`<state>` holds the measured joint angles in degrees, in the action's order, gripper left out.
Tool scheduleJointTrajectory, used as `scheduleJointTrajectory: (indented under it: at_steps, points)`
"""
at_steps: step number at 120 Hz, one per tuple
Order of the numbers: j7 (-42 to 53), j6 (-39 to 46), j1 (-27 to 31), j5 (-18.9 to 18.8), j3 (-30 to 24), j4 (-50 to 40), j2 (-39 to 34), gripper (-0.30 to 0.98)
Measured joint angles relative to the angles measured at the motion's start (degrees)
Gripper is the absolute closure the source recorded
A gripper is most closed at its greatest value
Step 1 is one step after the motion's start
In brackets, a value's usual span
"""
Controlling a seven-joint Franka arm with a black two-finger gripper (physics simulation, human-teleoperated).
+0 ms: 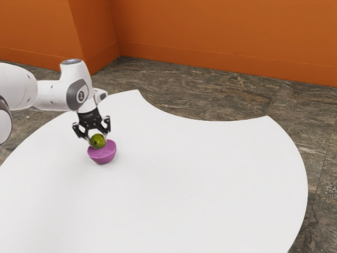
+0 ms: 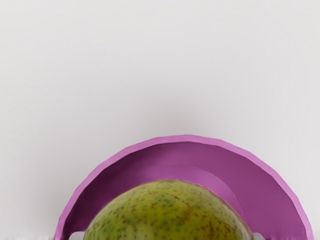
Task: Place the pear in the bowl.
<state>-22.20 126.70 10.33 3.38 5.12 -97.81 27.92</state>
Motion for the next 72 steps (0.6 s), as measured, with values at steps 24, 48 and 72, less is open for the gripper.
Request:
scheduleJointTrajectory:
  at_steps: [24,48,72]
  points:
    - [1.0,-0.2,-0.1,0.5,-0.4,0.0,-0.1,0.18]
    - [3.1,-5.1,-0.9,0.6,-2.1,-0.2,-9.6,0.08]
    - [7.3,-19.5,-8.2,0.7,-2.4,2.2,-21.6,0.05]
